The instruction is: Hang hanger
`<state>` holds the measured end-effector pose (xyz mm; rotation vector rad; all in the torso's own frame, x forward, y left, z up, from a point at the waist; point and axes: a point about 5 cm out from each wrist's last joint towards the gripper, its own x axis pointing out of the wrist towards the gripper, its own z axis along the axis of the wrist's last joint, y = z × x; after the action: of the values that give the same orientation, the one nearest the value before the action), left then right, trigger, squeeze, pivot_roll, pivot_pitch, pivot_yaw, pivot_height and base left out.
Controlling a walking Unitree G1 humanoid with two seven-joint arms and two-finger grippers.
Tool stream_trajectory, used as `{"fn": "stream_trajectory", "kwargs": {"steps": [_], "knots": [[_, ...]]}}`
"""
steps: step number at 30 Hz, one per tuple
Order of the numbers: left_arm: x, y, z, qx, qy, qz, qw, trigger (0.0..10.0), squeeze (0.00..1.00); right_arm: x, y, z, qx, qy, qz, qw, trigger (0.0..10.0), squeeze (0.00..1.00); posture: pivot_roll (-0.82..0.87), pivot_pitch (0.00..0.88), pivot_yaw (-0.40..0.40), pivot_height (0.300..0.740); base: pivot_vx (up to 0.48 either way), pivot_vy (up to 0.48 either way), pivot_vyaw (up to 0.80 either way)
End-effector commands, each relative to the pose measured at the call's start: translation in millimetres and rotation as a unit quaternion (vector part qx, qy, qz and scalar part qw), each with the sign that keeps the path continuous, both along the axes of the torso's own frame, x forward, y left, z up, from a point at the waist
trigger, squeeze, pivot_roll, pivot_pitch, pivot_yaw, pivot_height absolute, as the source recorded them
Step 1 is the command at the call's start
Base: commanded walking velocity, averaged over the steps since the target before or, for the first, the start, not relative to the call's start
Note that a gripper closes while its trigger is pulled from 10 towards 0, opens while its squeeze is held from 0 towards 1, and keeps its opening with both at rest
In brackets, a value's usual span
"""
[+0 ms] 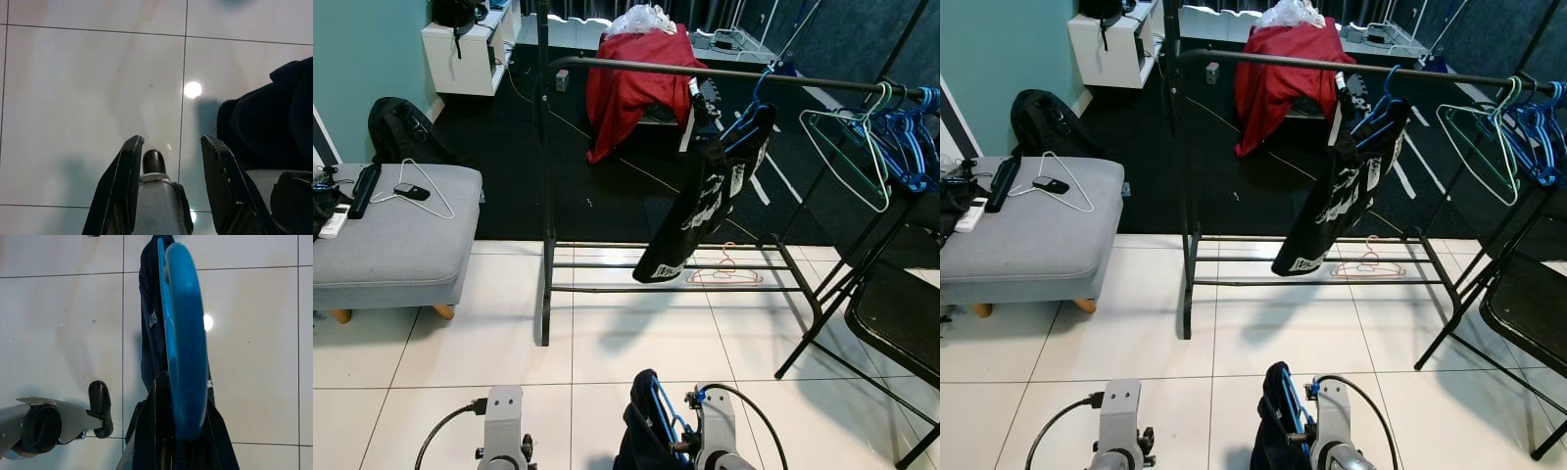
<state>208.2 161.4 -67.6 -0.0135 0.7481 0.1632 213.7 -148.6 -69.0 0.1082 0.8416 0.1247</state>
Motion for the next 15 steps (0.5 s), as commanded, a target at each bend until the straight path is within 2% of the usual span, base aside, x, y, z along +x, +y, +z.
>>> {"fn": "stream_trajectory", "kwargs": {"steps": [1,9,11,12,13,14,15], "knots": [[-4.2,-2.3,-2.6,-0.005,0.005,-0.003,1.0,10.0,0.0,-8.7,1.5,-5.3,0.01,0.016,-0.009,1.0,10.0,0.0,0.0,0.06,-0.109,0.74,0.0,0.0,0.0],[-4.7,-1.2,-3.2,-0.005,0.008,0.0,1.0,10.0,0.0,-5.7,0.2,-3.9,0.006,0.014,-0.014,1.0,10.0,0.0,0.0,0.061,-0.109,0.74,0.0,0.0,0.0],[-2.6,1.2,-1.9,-0.002,0.006,0.001,1.0,10.0,0.0,-0.4,0.0,-0.8,0.005,0.004,-0.021,1.0,10.0,0.0,0.0,0.065,-0.106,0.74,0.0,0.0,0.0],[3.5,5.3,2.0,0.005,-0.005,-0.005,1.0,10.0,0.0,9.8,0.1,5.5,0.001,-0.015,-0.026,1.0,10.0,0.0,0.0,0.068,-0.105,0.74,0.0,0.0,0.0],[3.5,5.3,2.0,0.005,-0.005,-0.005,1.0,10.0,0.0,9.8,0.1,5.5,0.001,-0.015,-0.026,1.0,10.0,0.0,0.0,0.068,-0.105,0.74,0.0,0.0,0.0],[15.5,10.6,10.4,0.011,-0.028,-0.009,1.0,10.0,0.0,25.5,3.4,16.4,-0.002,-0.049,-0.012,0.999,10.0,0.0,-0.01,0.07,-0.103,0.74,0.0,0.0,0.0],[15.5,10.6,10.4,0.011,-0.028,-0.009,1.0,10.0,0.0,25.5,3.4,16.4,-0.002,-0.049,-0.012,0.999,10.0,0.0,-0.01,0.07,-0.103,0.74,0.0,0.0,0.0]]}}
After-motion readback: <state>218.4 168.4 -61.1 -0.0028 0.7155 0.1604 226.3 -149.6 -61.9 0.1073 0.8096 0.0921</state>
